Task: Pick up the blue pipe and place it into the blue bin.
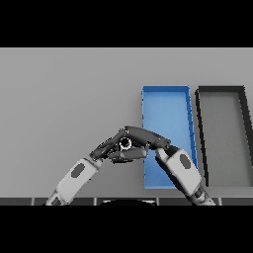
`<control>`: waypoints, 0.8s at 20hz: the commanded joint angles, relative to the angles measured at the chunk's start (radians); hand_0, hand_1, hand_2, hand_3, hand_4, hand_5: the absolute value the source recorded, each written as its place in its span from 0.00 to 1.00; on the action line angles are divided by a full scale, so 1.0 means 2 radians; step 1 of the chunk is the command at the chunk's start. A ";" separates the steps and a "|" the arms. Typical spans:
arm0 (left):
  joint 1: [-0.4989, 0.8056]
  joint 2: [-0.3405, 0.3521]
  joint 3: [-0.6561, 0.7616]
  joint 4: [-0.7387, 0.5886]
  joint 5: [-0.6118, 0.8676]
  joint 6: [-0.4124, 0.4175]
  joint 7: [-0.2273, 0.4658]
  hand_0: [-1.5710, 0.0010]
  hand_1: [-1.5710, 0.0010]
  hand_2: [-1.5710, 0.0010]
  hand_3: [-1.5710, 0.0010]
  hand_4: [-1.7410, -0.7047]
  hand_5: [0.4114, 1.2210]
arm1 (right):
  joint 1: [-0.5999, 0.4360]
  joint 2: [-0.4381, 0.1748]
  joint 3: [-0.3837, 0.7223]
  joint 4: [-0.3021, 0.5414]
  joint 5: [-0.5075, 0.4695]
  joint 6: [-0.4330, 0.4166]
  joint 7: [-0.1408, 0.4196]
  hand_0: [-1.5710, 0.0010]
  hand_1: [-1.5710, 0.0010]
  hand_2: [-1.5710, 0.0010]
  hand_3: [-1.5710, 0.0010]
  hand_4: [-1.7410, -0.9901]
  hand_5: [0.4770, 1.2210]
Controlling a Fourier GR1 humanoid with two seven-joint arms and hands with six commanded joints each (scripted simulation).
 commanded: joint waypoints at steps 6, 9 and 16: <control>-0.002 0.003 -0.005 0.000 -0.059 -0.013 -0.008 0.78 0.79 0.80 0.80 0.71 0.80 | 0.002 0.013 -0.014 -0.009 0.013 0.004 0.026 0.00 0.00 0.00 0.01 0.34 0.99; -0.007 0.005 0.002 0.008 -0.060 -0.010 0.016 0.89 0.89 0.90 0.90 0.81 0.52 | 0.007 0.026 -0.015 -0.009 0.021 0.005 0.014 0.00 0.00 0.00 0.00 0.34 0.99; 0.006 -0.009 0.012 0.020 -0.035 -0.005 0.069 0.98 0.98 0.98 0.98 0.82 0.26 | 0.007 0.037 -0.029 -0.009 0.006 0.001 0.011 0.00 0.00 0.00 0.00 0.34 1.00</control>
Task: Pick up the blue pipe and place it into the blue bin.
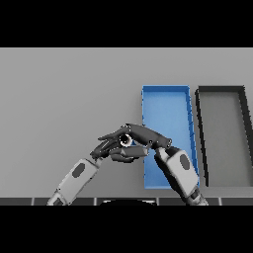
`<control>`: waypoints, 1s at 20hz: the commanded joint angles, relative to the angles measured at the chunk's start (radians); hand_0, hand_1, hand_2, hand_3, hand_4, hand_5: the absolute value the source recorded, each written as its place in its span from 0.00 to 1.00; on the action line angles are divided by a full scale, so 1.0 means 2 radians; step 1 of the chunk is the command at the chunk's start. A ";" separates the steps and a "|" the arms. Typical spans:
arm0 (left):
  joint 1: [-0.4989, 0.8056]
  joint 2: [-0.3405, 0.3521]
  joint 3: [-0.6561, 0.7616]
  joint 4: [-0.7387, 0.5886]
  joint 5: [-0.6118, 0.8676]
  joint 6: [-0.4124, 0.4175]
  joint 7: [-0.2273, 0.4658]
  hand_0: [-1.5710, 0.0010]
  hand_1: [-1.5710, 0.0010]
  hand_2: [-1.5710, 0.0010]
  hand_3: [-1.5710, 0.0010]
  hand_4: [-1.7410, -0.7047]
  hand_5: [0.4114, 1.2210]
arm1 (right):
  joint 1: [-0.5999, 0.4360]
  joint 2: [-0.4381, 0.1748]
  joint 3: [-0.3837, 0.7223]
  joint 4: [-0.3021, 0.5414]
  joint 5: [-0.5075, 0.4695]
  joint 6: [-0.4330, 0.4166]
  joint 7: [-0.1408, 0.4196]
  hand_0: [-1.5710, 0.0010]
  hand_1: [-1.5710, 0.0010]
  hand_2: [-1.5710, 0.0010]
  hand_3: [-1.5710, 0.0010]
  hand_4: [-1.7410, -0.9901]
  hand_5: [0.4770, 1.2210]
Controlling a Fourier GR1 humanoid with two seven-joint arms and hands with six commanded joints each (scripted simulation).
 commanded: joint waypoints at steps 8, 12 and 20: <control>0.020 0.002 -0.005 -0.018 0.009 -0.002 0.016 1.00 1.00 1.00 1.00 0.79 0.11 | -0.107 -0.037 -0.055 -0.006 -0.197 -0.119 0.094 0.00 0.00 0.00 0.00 0.33 1.00; 0.019 0.011 -0.002 -0.024 0.010 -0.004 0.015 1.00 1.00 1.00 1.00 0.79 0.10 | -0.214 -0.077 -0.101 0.034 -0.233 -0.133 0.079 0.00 0.00 0.00 0.00 0.33 1.00; 0.018 0.019 0.002 -0.031 0.010 -0.006 0.021 1.00 1.00 1.00 1.00 0.82 0.09 | -0.259 -0.151 -0.189 0.162 -0.153 -0.182 0.067 0.00 0.00 0.00 0.00 0.32 1.00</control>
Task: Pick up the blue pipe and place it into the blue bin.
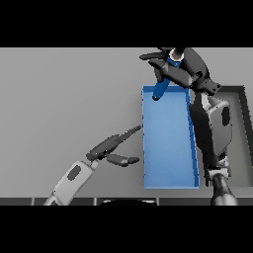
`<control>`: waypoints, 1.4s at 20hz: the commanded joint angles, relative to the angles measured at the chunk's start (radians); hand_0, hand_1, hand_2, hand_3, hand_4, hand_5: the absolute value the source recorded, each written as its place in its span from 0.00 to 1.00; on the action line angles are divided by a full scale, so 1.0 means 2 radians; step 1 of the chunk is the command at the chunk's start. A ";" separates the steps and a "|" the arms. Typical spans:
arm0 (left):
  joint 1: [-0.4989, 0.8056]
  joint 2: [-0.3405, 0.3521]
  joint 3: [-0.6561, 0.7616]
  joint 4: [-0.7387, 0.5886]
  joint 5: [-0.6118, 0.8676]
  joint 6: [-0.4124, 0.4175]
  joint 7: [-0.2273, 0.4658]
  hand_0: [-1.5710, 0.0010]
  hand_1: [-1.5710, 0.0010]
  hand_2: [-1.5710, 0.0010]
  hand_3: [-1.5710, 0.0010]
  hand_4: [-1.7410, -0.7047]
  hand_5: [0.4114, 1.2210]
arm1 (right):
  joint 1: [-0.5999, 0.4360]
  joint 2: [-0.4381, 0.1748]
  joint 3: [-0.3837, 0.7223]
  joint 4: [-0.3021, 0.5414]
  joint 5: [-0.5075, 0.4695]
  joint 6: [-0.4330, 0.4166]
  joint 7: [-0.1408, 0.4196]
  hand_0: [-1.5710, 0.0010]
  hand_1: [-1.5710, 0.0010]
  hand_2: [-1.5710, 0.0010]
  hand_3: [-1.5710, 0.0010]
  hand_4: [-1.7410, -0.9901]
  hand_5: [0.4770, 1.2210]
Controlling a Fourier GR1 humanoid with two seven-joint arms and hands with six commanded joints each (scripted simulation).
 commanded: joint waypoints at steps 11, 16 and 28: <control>-0.004 0.004 0.004 0.003 -0.003 0.000 -0.009 1.00 1.00 1.00 1.00 0.84 0.09 | 0.185 -0.009 -0.010 0.061 0.083 -0.035 0.029 0.00 0.00 0.00 0.00 0.32 1.00; 0.005 0.000 -0.002 -0.003 -0.006 0.004 -0.008 1.00 1.00 1.00 1.00 0.83 0.08 | 0.244 -0.082 0.087 0.081 0.021 -0.118 0.029 0.00 0.00 0.00 0.35 0.21 1.00; 0.002 -0.004 -0.007 0.001 -0.010 0.005 -0.002 1.00 1.00 1.00 1.00 0.83 0.10 | 0.217 -0.254 0.379 0.100 -0.214 -0.193 0.026 0.79 0.80 0.81 0.87 0.68 0.78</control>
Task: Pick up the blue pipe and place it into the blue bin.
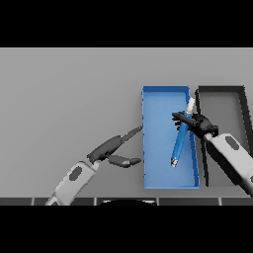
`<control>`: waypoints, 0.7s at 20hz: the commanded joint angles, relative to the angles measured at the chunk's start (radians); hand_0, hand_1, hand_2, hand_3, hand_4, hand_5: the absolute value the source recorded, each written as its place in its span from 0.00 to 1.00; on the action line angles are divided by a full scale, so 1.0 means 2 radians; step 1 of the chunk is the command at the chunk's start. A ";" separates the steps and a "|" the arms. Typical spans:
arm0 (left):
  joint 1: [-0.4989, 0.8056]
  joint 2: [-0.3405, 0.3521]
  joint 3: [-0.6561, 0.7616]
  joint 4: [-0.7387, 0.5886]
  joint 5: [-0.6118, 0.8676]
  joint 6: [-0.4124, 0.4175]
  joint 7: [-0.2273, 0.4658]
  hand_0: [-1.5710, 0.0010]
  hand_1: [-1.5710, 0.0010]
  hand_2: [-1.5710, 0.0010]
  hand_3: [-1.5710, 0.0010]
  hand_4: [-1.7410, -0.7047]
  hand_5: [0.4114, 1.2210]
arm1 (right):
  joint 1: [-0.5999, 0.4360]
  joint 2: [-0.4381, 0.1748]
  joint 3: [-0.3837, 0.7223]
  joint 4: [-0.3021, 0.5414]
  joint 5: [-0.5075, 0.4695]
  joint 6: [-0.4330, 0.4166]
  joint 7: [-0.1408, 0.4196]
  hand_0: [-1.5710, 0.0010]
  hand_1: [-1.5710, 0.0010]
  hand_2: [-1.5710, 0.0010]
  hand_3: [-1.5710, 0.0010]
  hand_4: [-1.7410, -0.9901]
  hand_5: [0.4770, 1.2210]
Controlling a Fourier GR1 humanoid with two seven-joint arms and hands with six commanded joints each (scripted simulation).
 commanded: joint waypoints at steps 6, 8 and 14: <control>-0.003 -0.003 -0.001 0.005 -0.003 0.002 0.001 1.00 1.00 1.00 1.00 0.83 0.09 | -0.028 -0.007 0.041 0.016 0.056 0.030 0.003 0.95 0.95 0.95 0.97 0.81 0.51; -0.007 0.000 0.005 0.006 -0.002 0.003 0.001 1.00 1.00 1.00 1.00 0.83 0.08 | -0.028 -0.001 0.047 0.018 0.063 0.026 0.002 0.88 0.94 0.96 0.98 0.81 0.45; -0.001 0.004 0.007 0.001 0.005 0.000 -0.005 1.00 1.00 1.00 1.00 0.83 0.08 | -0.021 0.001 0.037 0.021 0.047 0.040 -0.015 0.92 0.96 0.98 0.99 0.78 0.45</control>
